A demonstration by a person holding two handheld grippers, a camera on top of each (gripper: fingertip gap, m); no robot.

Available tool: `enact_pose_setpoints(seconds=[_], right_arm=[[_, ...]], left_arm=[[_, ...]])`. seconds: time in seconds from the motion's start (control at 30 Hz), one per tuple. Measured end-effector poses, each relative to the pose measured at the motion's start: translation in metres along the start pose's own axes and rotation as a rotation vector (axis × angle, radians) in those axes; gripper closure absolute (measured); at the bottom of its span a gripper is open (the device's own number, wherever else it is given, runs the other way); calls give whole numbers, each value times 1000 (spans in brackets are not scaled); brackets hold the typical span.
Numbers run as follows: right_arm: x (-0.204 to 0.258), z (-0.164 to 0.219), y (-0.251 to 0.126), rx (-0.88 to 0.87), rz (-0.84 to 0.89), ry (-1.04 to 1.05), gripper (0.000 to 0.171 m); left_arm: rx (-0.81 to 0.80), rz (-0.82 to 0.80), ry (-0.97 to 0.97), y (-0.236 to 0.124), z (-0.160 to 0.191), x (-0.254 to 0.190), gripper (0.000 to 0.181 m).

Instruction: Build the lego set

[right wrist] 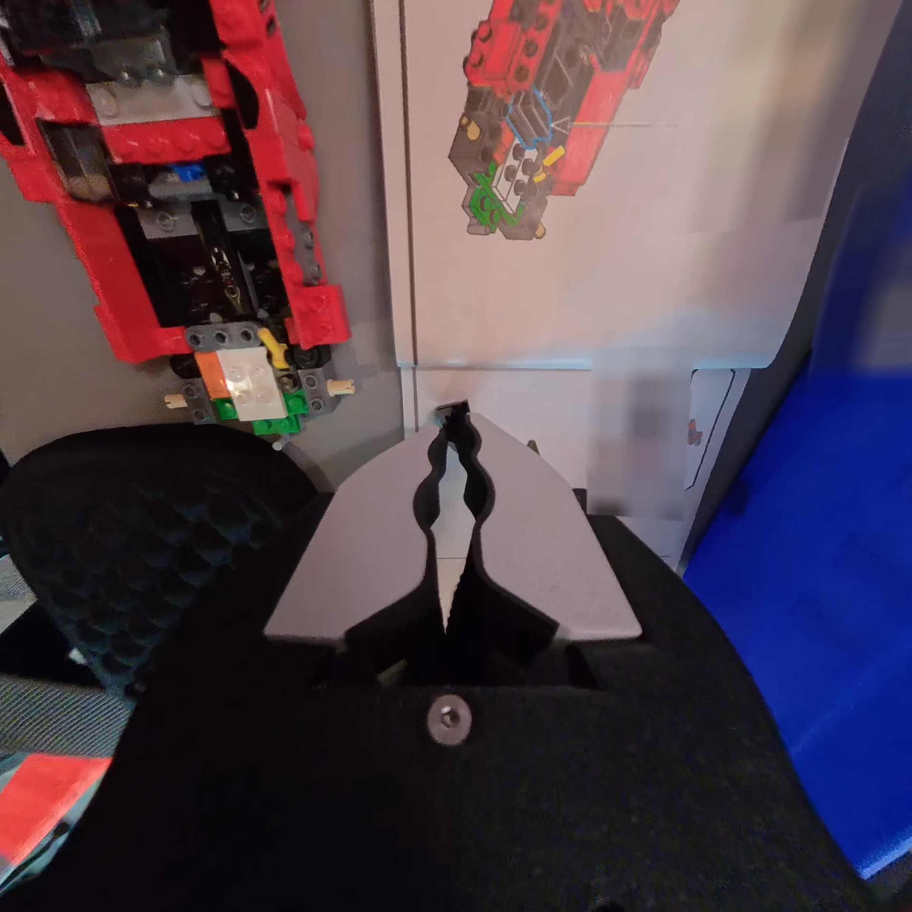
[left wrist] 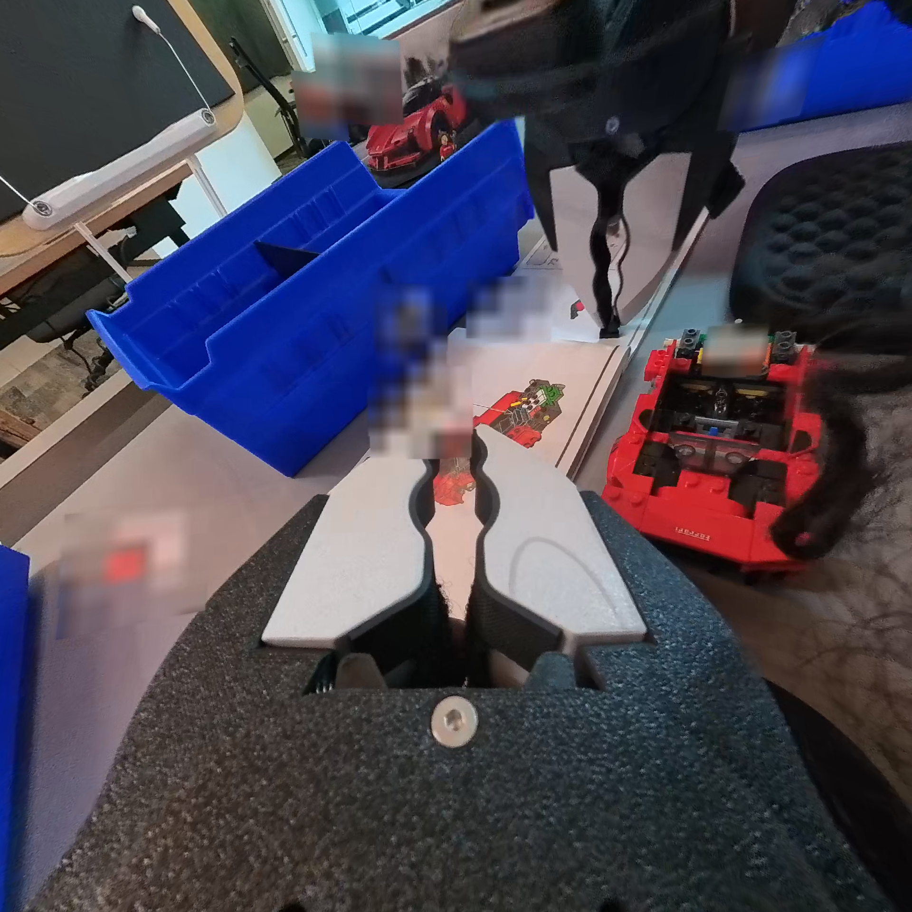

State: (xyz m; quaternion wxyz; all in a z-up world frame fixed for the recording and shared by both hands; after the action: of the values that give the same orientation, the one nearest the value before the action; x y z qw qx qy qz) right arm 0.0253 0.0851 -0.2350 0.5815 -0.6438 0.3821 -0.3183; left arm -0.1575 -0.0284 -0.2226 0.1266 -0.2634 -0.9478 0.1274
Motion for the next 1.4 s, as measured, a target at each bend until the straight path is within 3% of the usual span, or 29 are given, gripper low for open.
enact_pose_setpoints(seconds=[0.27, 0.57, 0.83, 0.97, 1.13, 1.2, 1.4], right_arm=[[12, 12, -8, -223, 134, -133, 166], [29, -8, -59, -426, 540, -351, 166], [49, -35, -84, -462, 857, -518, 167], [52, -51, -84, -545, 745, -439, 166], [42, -58, -79, -707, 302, -135, 167], [39, -59, -79, -730, 201, -74, 167], [40, -63, -84, -688, 162, -117, 168]], left_arm=[[3, 8, -2, 0, 0, 0, 170], [-21, 8, 16, -2, -2, -1, 167], [-329, 58, 81, -13, -30, -18, 160], [-392, 121, 82, -10, -46, -35, 160], [-333, 144, 154, -4, -47, -48, 166], [-320, 162, 133, -4, -47, -49, 169], [-266, 231, 63, -4, -44, -49, 174]])
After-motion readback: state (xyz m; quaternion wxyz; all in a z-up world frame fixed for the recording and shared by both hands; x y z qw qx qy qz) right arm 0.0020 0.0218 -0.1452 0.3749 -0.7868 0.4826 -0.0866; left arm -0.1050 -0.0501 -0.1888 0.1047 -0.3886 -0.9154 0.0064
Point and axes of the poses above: each gripper's, where its closed fingertips meet, y out along the fingers, z out of its underside, x = y × z across the jaws, the point moved 8 cm from there along -y, back along the fingers, and after that the axes turned 9 degrees about -y, right-handed, at the moved point
